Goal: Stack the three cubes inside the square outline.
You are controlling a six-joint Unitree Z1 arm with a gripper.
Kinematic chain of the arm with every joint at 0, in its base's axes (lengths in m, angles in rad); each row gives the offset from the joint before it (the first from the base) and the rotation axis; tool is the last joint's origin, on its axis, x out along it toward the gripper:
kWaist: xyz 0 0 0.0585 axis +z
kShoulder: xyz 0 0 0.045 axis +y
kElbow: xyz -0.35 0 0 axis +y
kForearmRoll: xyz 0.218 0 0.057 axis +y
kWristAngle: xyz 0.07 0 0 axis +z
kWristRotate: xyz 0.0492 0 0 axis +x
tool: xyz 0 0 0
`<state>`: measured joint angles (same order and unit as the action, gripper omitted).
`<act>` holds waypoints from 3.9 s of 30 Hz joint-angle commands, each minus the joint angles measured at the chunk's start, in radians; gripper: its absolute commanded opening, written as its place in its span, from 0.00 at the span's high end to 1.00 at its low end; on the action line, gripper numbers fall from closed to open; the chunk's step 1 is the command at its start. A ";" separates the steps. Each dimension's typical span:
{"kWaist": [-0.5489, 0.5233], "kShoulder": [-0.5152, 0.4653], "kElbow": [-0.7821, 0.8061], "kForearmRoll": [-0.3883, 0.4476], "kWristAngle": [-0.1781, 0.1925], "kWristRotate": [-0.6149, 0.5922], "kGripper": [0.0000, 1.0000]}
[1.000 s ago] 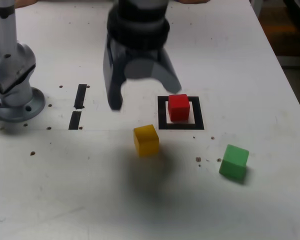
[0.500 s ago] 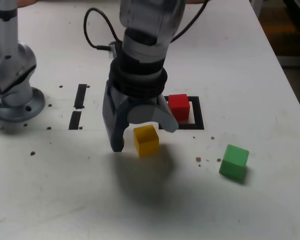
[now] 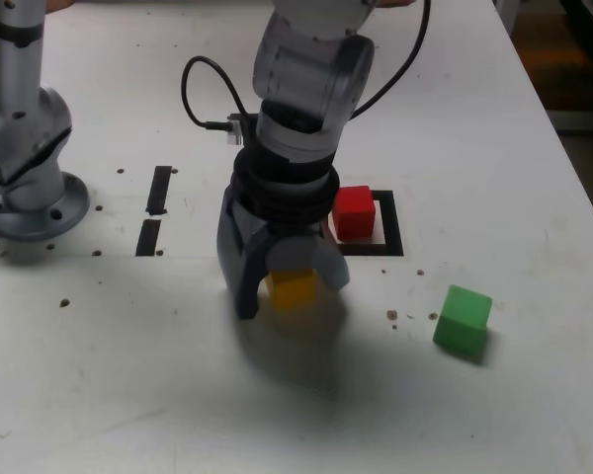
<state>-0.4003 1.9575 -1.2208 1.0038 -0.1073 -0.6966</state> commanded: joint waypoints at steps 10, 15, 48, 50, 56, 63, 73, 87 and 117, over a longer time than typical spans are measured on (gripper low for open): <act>0.009 0.003 0.004 0.010 0.019 -0.016 0.54; 0.010 0.001 0.012 -0.013 0.038 -0.025 0.77; 0.206 0.058 -0.562 0.470 0.204 0.298 0.90; 0.213 0.057 -0.545 0.461 0.200 0.298 0.90; 0.252 0.054 -0.466 0.413 0.173 0.323 0.90; 0.274 0.070 -0.426 0.367 0.154 0.353 0.90; 0.275 0.102 -0.432 0.340 0.143 0.366 0.88; 0.279 0.112 -0.428 0.329 0.142 0.371 0.82; 0.297 0.130 -0.421 0.331 0.115 0.412 0.20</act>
<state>-0.1061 2.0842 -1.6443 1.3336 0.0082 -0.2867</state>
